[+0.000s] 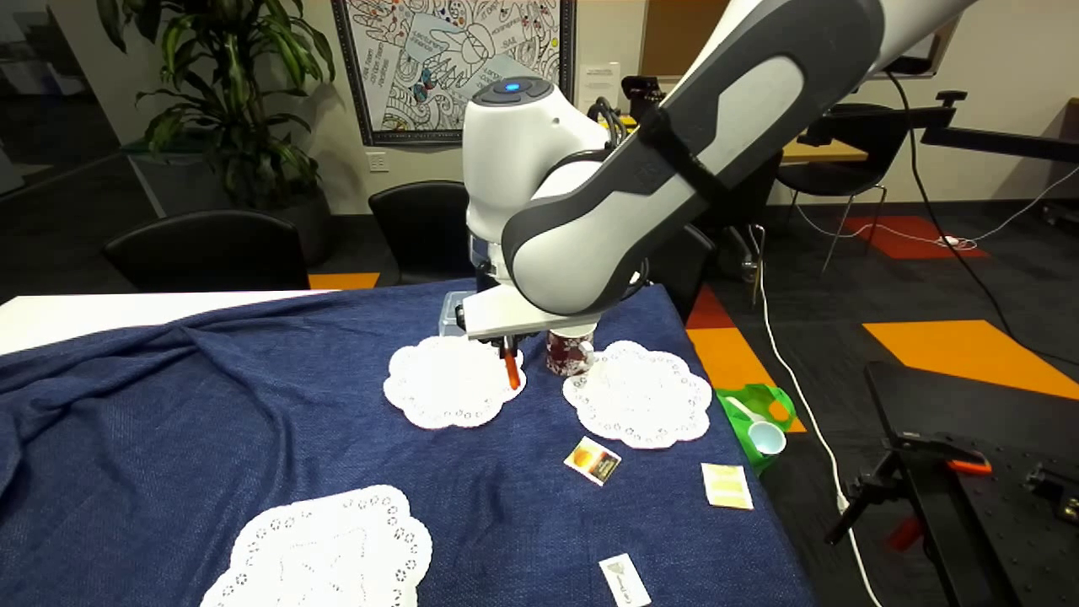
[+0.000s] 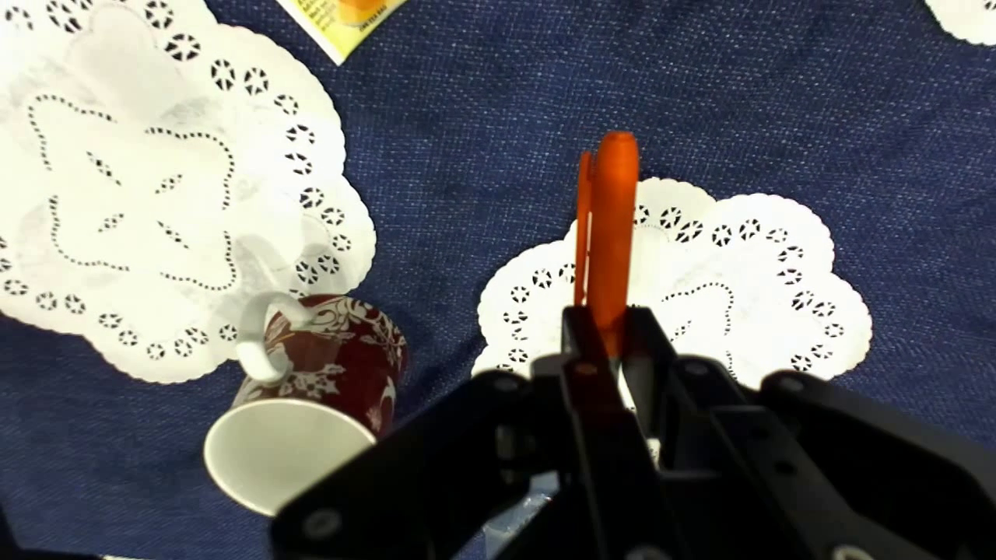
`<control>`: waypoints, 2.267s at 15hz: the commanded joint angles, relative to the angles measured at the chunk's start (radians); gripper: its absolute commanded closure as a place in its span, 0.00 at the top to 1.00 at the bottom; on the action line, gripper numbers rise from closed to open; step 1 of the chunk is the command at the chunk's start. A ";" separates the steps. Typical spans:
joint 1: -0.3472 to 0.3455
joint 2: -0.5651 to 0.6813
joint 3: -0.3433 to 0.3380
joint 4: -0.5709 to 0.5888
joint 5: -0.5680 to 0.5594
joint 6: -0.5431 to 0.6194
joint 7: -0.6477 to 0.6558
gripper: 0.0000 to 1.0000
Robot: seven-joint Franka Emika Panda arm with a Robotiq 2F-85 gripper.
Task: Put the marker into the mug.
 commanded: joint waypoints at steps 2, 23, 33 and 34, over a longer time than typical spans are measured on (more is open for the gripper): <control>0.033 0.006 -0.056 -0.002 -0.080 0.027 0.114 0.03; 0.330 0.255 -0.453 0.167 -0.575 -0.320 1.325 0.03; 0.169 0.327 -0.239 0.353 -0.751 -0.837 1.456 0.03; 0.144 0.336 -0.210 0.367 -0.780 -0.833 1.468 0.03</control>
